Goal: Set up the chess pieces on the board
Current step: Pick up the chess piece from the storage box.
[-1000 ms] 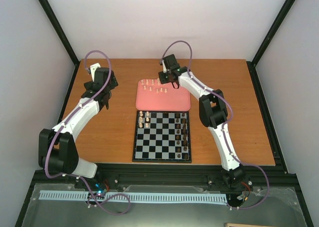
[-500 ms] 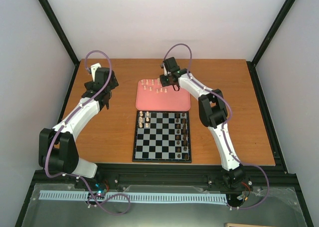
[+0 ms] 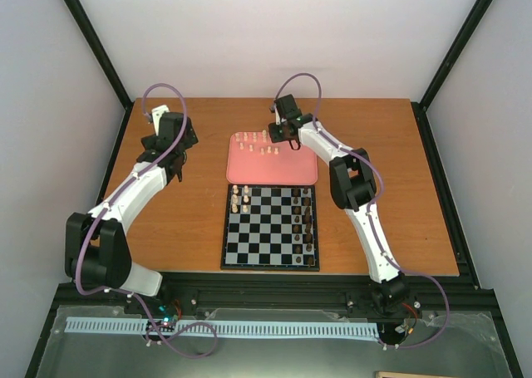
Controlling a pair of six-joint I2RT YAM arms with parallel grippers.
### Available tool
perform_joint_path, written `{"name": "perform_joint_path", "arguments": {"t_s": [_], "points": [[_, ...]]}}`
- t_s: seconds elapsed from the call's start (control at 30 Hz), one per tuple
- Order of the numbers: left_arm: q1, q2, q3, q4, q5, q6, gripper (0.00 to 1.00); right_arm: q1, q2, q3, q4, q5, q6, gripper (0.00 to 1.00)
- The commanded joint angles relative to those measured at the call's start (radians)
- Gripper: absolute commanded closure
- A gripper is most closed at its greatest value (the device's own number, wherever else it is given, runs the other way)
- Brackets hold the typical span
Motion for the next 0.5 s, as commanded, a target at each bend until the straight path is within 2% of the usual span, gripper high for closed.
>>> {"name": "perform_joint_path", "arguments": {"t_s": [0.0,0.33,0.47], "points": [[-0.007,0.014,0.045,0.001,-0.02,0.02,0.0,-0.007,0.017,0.039,0.003,-0.024,-0.01,0.6],[-0.008,0.015,0.046,0.0,-0.02,0.02,0.0,-0.007,0.019,0.054,0.007,-0.042,-0.027,0.84],[-0.009,0.015,0.046,0.0,-0.021,0.02,0.0,-0.007,0.007,0.05,0.006,-0.054,-0.035,0.9]]}}
